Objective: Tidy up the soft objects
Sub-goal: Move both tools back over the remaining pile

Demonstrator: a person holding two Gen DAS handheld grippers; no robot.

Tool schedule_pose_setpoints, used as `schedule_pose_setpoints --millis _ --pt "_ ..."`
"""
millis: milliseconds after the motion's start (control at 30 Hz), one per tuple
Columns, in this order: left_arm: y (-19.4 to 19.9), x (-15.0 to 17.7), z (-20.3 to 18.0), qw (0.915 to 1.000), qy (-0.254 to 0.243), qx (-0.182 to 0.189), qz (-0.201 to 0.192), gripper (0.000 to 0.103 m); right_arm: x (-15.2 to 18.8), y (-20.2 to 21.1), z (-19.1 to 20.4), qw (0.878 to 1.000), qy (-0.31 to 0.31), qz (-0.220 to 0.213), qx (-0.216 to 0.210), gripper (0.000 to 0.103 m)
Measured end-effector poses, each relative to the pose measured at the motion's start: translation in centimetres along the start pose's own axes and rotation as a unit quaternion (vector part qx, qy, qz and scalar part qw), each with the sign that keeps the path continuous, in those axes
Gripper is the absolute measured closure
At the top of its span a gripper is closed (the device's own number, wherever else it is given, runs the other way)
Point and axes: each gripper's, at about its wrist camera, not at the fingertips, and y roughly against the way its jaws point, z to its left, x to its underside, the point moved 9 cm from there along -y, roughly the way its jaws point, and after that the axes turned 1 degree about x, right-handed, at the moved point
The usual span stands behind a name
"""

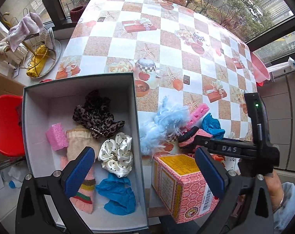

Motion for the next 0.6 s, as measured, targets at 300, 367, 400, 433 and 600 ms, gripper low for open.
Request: schedule_pose_setpoints --millis 300,367,400,433,600 --pt "-2.4 -2.3 -5.3 0.9993 -0.028 -0.011 0.02 0.0 -1.6 -3.1 -3.5 0.996 0.038 0.005 0.079 0.0" --pt "-3.3 -2.7 -6.8 0.9987 -0.041 -0.014 0.028 0.0 -1.9 -2.8 -5.3 0.996 0.031 -0.001 0.083 0.0" --pt "-3.8 -2.7 -7.5 0.9982 -0.048 -0.017 0.032 0.0 -2.0 -2.6 -6.3 0.996 0.026 -0.002 0.083 0.0" --pt "-4.3 -2.8 -8.3 0.9976 -0.055 -0.021 0.037 0.0 -2.1 -2.5 -7.5 0.996 0.017 -0.003 0.085 0.0" --pt "-6.9 -3.0 -11.8 0.9935 -0.091 -0.036 0.057 0.0 -1.8 -2.0 -14.6 0.995 -0.04 -0.002 0.093 0.0"
